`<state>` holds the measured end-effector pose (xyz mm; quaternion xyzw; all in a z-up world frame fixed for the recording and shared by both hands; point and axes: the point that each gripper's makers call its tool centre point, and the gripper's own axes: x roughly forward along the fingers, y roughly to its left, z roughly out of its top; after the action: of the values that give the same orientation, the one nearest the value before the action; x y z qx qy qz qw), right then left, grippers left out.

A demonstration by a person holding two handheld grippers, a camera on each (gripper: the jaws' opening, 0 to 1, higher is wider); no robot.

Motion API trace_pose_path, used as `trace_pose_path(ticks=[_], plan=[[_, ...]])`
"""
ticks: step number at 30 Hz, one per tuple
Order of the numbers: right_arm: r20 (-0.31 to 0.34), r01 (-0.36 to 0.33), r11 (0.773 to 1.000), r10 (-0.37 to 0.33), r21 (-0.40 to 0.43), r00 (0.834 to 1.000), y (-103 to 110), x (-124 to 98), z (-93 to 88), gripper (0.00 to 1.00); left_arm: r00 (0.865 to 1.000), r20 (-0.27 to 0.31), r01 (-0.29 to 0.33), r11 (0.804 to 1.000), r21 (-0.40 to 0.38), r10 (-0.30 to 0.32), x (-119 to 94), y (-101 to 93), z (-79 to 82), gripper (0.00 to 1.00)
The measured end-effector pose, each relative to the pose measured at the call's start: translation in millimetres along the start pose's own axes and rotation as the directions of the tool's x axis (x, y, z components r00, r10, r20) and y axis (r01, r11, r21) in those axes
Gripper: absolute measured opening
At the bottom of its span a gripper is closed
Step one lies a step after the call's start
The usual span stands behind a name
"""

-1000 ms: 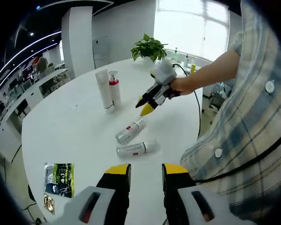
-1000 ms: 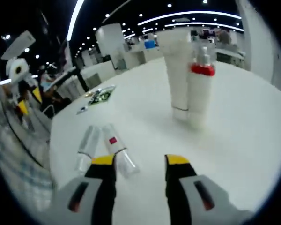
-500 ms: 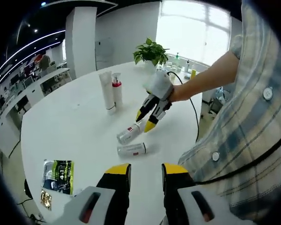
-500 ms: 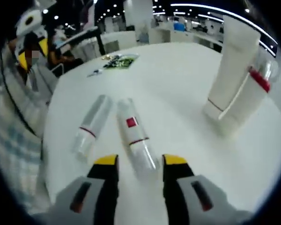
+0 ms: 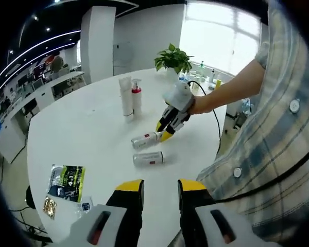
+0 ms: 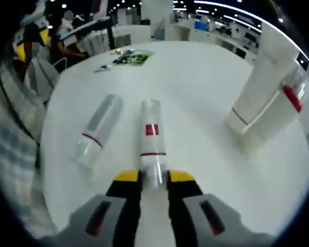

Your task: Arrange the skincare products in the storage area until every visible bottle or jar stands upright without overlapping.

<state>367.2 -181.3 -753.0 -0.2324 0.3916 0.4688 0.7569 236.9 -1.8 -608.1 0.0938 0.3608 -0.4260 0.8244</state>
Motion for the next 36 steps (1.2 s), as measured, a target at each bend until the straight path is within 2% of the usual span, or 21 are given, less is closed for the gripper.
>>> trace_pose_path(ticks=[7, 10, 15, 17, 18, 19, 21, 22, 23, 24, 26, 29, 32, 33, 34, 35, 36], plan=[[0.035, 0.028, 0.997, -0.026, -0.070, 0.999, 2, -21, 11.7, 0.16, 0.998, 0.066, 0.021, 0.999, -0.048, -0.018, 2, 0.2, 14.2, 0.27], [0.078, 0.057, 0.991, -0.048, -0.120, 0.996, 2, -36, 26.6, 0.16, 0.996, 0.081, 0.029, 0.998, -0.047, -0.025, 4, 2.4, 22.0, 0.27], [0.116, 0.073, 0.966, -0.045, -0.248, 0.992, 10, -61, 47.6, 0.16, 0.989, 0.138, 0.068, 0.993, -0.097, -0.054, 7, 4.8, 41.1, 0.29], [0.115, 0.058, 0.940, -0.020, -0.337, 0.993, 20, -71, 55.7, 0.16, 0.982, 0.176, 0.100, 0.984, -0.151, -0.073, 7, 4.3, 51.2, 0.34], [0.115, 0.055, 0.935, -0.015, -0.352, 0.993, 22, -73, 57.2, 0.16, 0.977, 0.198, 0.116, 0.976, -0.182, -0.079, 7, 4.7, 56.5, 0.37], [0.115, 0.054, 0.918, -0.010, -0.393, 0.993, 27, -78, 61.3, 0.16, 0.969, 0.232, 0.139, 0.966, -0.219, -0.087, 6, 5.9, 65.3, 0.39], [0.108, 0.044, 0.895, 0.005, -0.445, 0.994, 34, -85, 66.7, 0.16, 0.965, 0.248, 0.143, 0.965, -0.222, -0.086, 5, 9.5, 72.0, 0.39], [0.109, 0.041, 0.868, 0.015, -0.495, 0.994, 41, -92, 73.8, 0.16, 0.965, 0.248, 0.138, 0.966, -0.219, -0.081, 6, 12.1, 75.2, 0.39], [0.107, 0.036, 0.862, 0.021, -0.505, 0.994, 43, -93, 75.2, 0.16, 0.966, 0.246, 0.134, 0.967, -0.218, -0.079, 7, 13.2, 76.9, 0.39], [0.110, 0.038, 0.842, 0.025, -0.538, 0.994, 47, -98, 80.9, 0.16, 0.969, 0.236, 0.127, 0.970, -0.208, -0.076, 9, 14.8, 78.6, 0.39], [0.109, 0.040, 0.826, 0.026, -0.563, 0.994, 50, -102, 86.5, 0.16, 0.970, 0.227, 0.132, 0.971, -0.198, -0.086, 13, 15.4, 80.3, 0.40], [0.124, 0.042, 0.797, 0.041, -0.602, 0.991, 53, -110, 99.5, 0.16, 0.978, 0.176, 0.143, 0.975, -0.169, -0.113, 21, 15.1, 79.1, 0.44], [0.126, 0.044, 0.741, 0.055, -0.670, 0.991, 60, -119, 112.8, 0.16, 0.978, 0.151, 0.166, 0.972, -0.166, -0.142, 25, 13.7, 80.7, 0.46], [0.122, 0.040, 0.716, 0.063, -0.697, 0.990, 65, -122, 117.2, 0.16, 0.976, 0.145, 0.189, 0.966, -0.177, -0.165, 26, 11.6, 81.6, 0.46], [0.118, 0.037, 0.700, 0.067, -0.713, 0.991, 69, -125, 119.5, 0.16, 0.969, 0.150, 0.227, 0.950, -0.212, -0.198, 27, 6.8, 83.0, 0.47], [0.110, 0.033, 0.669, 0.073, -0.743, 0.991, 74, -128, 122.5, 0.16, 0.957, 0.150, 0.279, 0.927, -0.252, -0.247, 29, 0.6, 83.9, 0.47], [0.102, 0.026, 0.646, 0.081, -0.763, 0.992, 79, -130, 123.8, 0.16, 0.949, 0.147, 0.310, 0.911, -0.272, -0.279, 30, -3.8, 83.9, 0.49]])
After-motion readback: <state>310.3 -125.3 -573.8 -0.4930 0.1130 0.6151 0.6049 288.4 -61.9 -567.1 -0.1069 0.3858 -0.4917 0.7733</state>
